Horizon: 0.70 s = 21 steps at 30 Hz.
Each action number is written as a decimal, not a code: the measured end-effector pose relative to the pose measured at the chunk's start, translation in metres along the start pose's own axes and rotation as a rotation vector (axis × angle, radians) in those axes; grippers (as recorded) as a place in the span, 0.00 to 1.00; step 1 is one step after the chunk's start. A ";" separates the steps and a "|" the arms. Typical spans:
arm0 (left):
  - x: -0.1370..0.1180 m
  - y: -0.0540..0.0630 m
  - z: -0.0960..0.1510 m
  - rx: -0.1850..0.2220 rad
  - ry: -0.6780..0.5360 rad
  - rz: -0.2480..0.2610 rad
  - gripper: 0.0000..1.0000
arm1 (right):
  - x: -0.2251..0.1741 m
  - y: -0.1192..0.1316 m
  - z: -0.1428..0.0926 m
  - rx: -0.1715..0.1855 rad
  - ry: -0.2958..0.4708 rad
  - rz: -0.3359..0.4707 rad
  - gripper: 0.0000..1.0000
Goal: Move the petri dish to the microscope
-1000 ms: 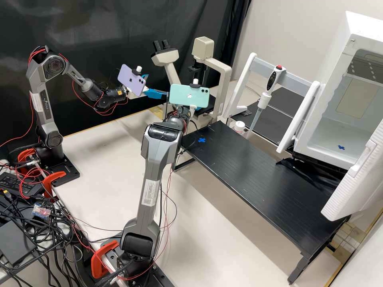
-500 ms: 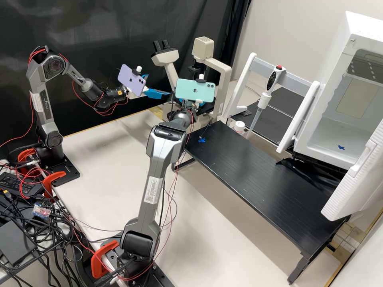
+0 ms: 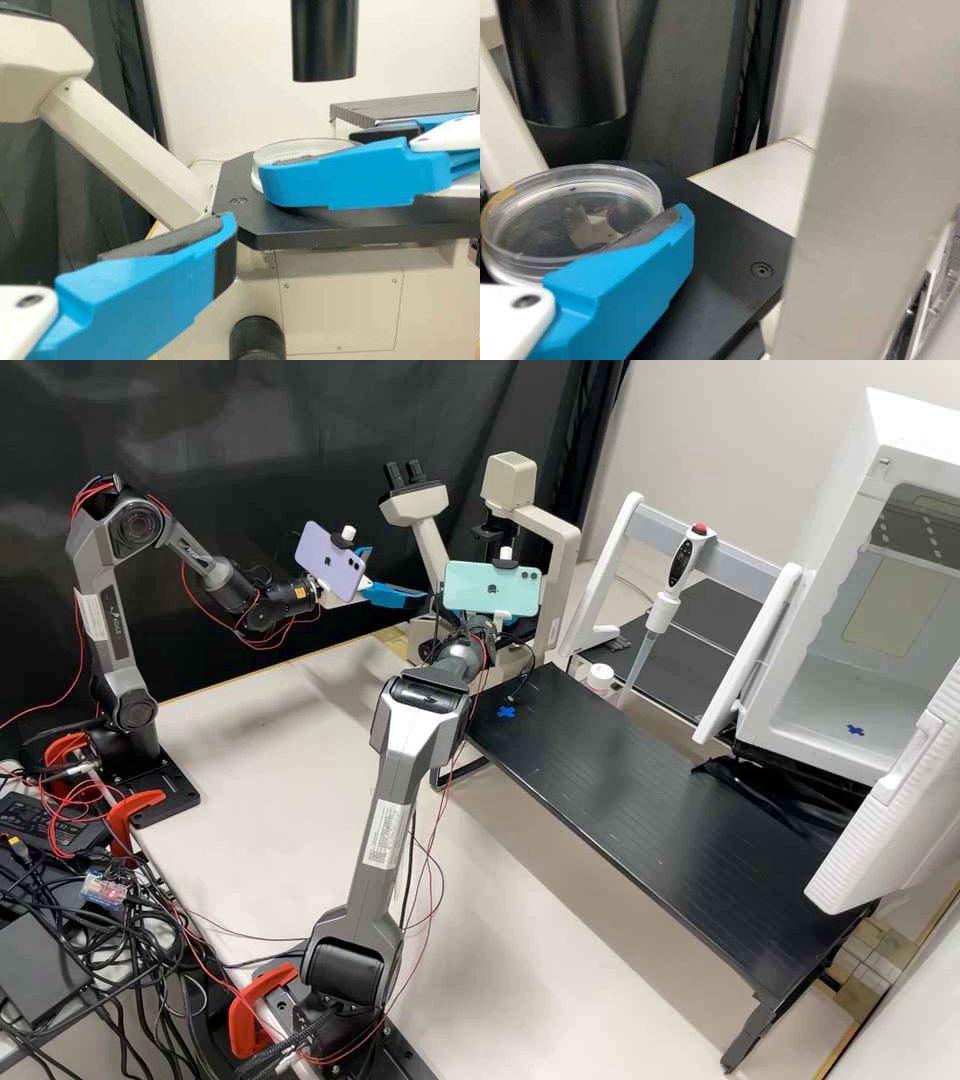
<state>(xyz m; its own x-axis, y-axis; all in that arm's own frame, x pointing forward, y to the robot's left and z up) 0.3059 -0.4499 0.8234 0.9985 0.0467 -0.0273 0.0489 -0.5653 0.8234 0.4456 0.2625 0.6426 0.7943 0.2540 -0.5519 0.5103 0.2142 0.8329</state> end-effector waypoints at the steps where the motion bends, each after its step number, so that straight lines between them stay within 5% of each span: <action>1: 0.000 0.000 0.000 0.000 0.000 0.000 1.00 | 0.000 0.001 0.000 0.012 -0.004 0.007 1.00; 11: 0.000 0.000 0.000 0.000 0.000 0.000 1.00 | -0.021 -0.004 0.015 0.025 -0.028 0.029 1.00; 21: 0.000 0.000 0.000 0.000 0.000 0.000 1.00 | -0.093 -0.001 0.006 0.040 0.052 0.084 1.00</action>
<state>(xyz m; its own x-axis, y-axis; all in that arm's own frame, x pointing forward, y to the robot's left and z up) 0.3059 -0.4499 0.8234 0.9985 0.0467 -0.0273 0.0489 -0.5653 0.8234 0.3733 0.2335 0.6928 0.8173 0.3183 -0.4803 0.4558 0.1527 0.8769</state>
